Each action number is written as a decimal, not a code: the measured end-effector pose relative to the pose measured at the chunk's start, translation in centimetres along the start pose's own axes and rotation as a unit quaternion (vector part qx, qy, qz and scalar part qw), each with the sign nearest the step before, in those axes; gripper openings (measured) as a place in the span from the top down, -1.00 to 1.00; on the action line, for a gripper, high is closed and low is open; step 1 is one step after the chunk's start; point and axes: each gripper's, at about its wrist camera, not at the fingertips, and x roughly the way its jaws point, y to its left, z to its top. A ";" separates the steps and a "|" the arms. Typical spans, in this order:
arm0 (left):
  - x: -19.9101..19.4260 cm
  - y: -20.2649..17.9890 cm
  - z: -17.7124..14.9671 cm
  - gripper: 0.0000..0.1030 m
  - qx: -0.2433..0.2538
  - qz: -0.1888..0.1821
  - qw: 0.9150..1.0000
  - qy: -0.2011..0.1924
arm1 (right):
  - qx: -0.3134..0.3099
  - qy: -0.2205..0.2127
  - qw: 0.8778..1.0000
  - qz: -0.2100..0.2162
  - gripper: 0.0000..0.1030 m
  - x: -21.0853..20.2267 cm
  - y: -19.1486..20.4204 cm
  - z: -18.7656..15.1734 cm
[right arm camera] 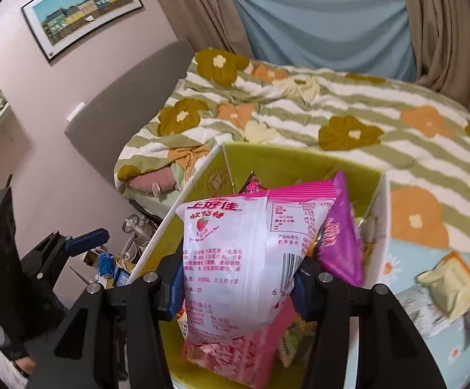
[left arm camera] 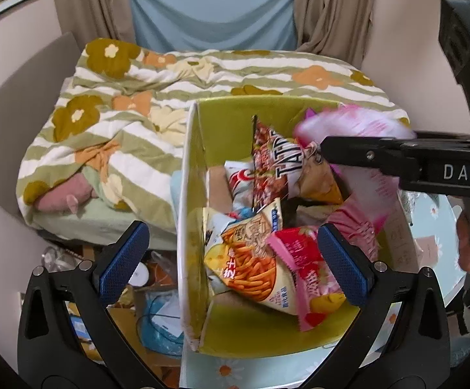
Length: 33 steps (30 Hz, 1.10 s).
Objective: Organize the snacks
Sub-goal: 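Carry both pink bags over the box and open both tools to drop them, then grasp grey newspaper-print bag with left tool while right grasps pink cake pack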
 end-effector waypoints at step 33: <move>-3.1 -9.4 1.2 -1.00 0.033 -0.035 0.998 -0.041 | 0.027 -0.066 0.996 -0.055 -1.00 -11.4 -6.2 -4.5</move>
